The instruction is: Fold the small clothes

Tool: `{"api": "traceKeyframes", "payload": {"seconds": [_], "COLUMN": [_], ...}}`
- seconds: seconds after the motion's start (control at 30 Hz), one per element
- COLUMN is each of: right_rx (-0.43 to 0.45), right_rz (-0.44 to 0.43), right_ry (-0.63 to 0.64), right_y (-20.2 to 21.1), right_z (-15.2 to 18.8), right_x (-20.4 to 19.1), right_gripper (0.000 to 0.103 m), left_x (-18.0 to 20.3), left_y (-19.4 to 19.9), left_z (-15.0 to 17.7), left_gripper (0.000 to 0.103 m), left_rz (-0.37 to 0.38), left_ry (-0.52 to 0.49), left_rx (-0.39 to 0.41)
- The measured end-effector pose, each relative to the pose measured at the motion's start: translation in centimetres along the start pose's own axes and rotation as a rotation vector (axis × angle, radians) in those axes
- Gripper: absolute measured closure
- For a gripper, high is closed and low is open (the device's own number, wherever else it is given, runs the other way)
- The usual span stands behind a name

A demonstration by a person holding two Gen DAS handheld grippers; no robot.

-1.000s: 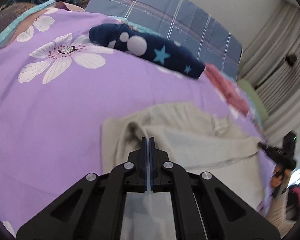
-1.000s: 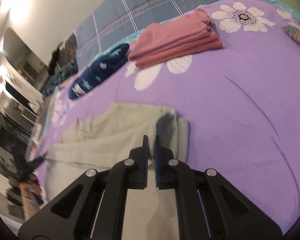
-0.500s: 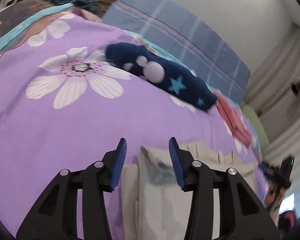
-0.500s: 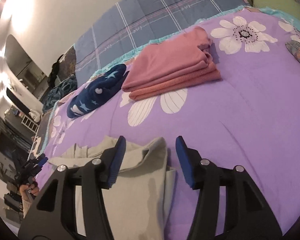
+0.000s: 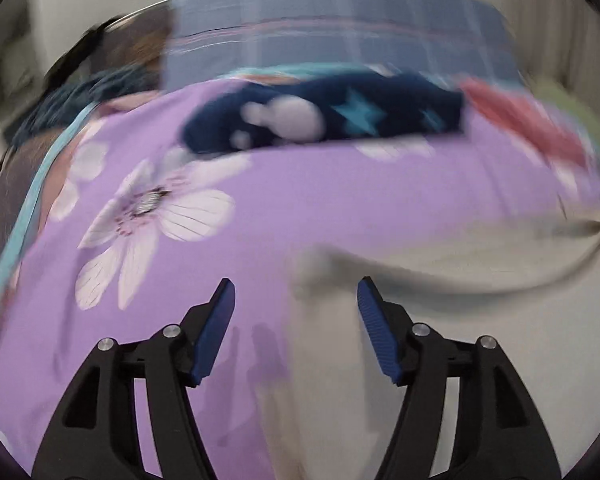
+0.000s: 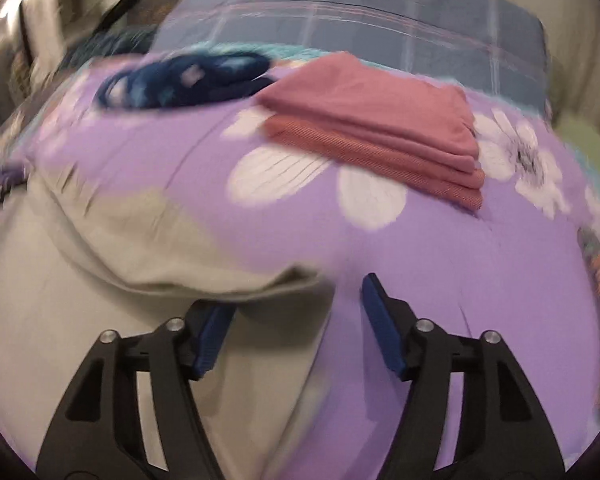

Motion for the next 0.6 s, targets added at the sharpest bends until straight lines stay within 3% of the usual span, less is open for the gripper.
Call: {"api": "traceKeyframes", "payload": {"seconds": [0.03,0.07,0.2,0.33,0.37,0.4,0.43,0.53,0.6], "right_rx": [0.003,0.002,-0.002,-0.017,-0.019,-0.014,-0.012,0.09,0.12], "right_rz": [-0.013,-0.035,-0.194,-0.266,-0.251,-0.222,-0.225,-0.279,-0.248], "right_ry": [-0.057,-0.098,-0.156,-0.153,-0.146,-0.137,-0.14,-0.152,-0.142], "right_y": [0.0,0.1,0.8,0.6,0.5,0.5,0.7,3.7,4.7], "right_z": [-0.3,-0.4,0.3,0.4,0.3,-0.1,-0.3,-0.8,-1.0], "right_x": [0.9,1.5,2.6,2.2,1.9,1.7,1.5,1.2,1.2], "right_gripper": [0.061,0.063,0.064,0.06,0.063,0.086,0.098,0.099,0.098], "left_x": [-1.4,-2.2,-3.9,-1.8,-1.2,-0.7,0.0,0.0,-0.1], "left_y": [0.2,0.4,0.8,-1.2,-1.5,-1.5,-1.2,1.2,2.1], "left_z": [-0.6,-0.9,0.1,1.4,1.3,1.1,0.9,0.1,-0.1], "left_gripper": [0.038,0.038,0.038,0.039,0.05,0.068,0.099,0.1,0.1], "left_rz": [0.008,0.036,0.215,0.306,0.296,0.282,0.309,0.292,0.249], "left_ry": [0.07,0.111,0.175,0.144,0.124,0.097,0.084,0.091,0.061], "left_rx": [0.012,0.023,-0.006,-0.106,-0.105,-0.087,-0.093,-0.012,0.004]}}
Point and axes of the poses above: each gripper's, at about its wrist camera, not at the fingertips, and y roughly against the way its jaws point, x to its right, z to its underside, the point moved 4 cm from there along -y, roughly the way its jaws point, and after that the axes turned 5 degrees about -x, right-handed, at the moved point
